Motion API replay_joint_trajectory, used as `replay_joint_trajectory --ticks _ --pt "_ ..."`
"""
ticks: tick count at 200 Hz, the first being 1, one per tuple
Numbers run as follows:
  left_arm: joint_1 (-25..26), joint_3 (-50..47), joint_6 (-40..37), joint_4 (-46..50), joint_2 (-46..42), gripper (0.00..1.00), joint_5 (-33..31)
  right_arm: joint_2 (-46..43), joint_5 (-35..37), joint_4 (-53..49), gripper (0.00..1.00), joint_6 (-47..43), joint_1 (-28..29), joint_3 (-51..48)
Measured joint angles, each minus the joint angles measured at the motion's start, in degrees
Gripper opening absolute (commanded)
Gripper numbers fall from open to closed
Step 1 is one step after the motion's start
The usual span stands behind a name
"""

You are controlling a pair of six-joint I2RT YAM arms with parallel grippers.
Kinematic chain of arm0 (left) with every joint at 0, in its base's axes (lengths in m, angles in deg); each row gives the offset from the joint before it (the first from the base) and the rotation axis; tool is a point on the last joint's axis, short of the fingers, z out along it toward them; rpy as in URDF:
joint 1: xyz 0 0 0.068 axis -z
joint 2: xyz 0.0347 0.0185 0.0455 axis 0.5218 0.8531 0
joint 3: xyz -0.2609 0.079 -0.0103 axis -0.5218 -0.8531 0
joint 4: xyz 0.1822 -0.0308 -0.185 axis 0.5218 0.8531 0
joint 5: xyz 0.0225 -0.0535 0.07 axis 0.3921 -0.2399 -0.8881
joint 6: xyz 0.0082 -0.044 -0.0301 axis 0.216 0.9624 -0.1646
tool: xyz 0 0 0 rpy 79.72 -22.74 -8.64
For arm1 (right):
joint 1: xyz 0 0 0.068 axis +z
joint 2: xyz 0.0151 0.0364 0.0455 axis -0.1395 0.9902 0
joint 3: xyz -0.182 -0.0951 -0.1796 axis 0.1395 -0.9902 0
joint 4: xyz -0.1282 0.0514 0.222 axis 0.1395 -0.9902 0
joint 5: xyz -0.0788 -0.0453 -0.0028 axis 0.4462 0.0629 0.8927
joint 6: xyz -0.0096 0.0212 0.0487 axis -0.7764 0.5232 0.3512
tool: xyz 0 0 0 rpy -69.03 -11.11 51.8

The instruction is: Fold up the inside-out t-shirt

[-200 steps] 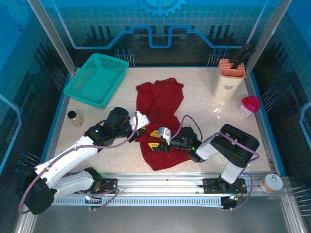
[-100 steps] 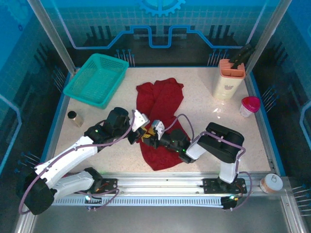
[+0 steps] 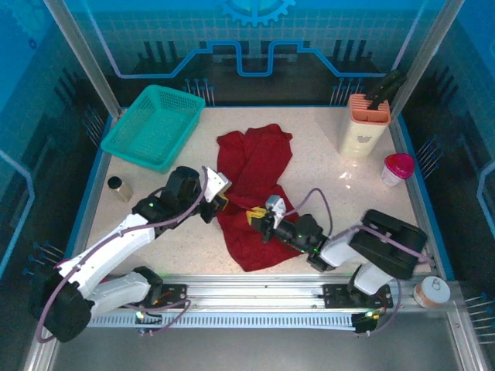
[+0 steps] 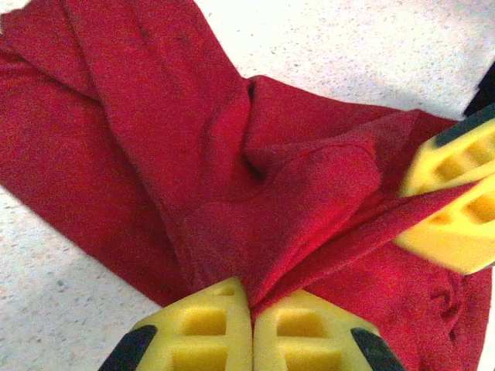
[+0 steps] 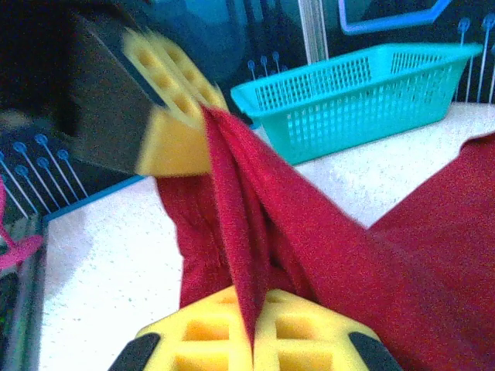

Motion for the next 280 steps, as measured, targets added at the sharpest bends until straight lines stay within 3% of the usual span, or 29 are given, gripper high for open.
replay_joint_trajectory --ticks 29,47,76,102,122,140,149,164,181,212,263,280 --pt "-0.09 -0.15 0.37 -4.04 3.52 0.00 3.15 -15.63 -0.20 -23.71 0.02 0.48 -3.74 2.16" --pt "-0.11 -0.57 0.46 -6.60 5.44 0.00 3.85 -19.93 1.60 -37.00 0.06 -1.29 -4.39 5.40" --pt "-0.37 -1.53 2.38 -8.74 7.69 0.00 5.07 -20.24 3.76 -54.31 0.12 -3.76 -6.97 10.40" --pt "-2.89 -1.92 5.22 -8.15 7.61 0.00 3.10 -18.27 4.39 -67.34 0.05 -5.88 -7.48 15.10" --pt "-3.37 -2.27 6.86 -7.58 6.64 0.00 1.81 -15.87 1.42 -75.10 0.00 -9.70 -4.09 18.99" --pt "-4.33 -2.25 8.26 -7.17 5.27 0.00 1.40 -15.19 -4.20 -79.30 0.01 -13.07 -0.15 22.34" --pt "-5.31 -2.25 8.55 -7.08 4.63 0.00 1.33 -15.19 -6.97 -79.87 0.11 -13.94 1.27 23.78" --pt "-7.85 -2.27 9.44 -7.58 4.20 0.22 1.22 -15.19 -10.21 -79.71 0.38 -14.19 2.25 25.66" --pt "-11.96 -2.75 13.27 -10.58 4.98 0.45 1.90 -15.17 -9.51 -78.58 0.47 -12.46 1.60 26.14" --pt "-18.45 -5.05 22.18 -17.84 9.88 0.50 5.29 -13.31 -5.92 -78.82 0.52 -5.18 -3.78 26.14" --pt "-20.61 -3.48 38.66 -12.76 9.90 0.49 6.01 -12.63 -2.80 -87.45 0.49 -0.46 -7.08 27.32" --pt "-18.36 -3.10 43.56 -10.05 7.85 0.51 7.85 -12.59 -3.58 -90.44 0.48 0.48 -7.08 28.52"
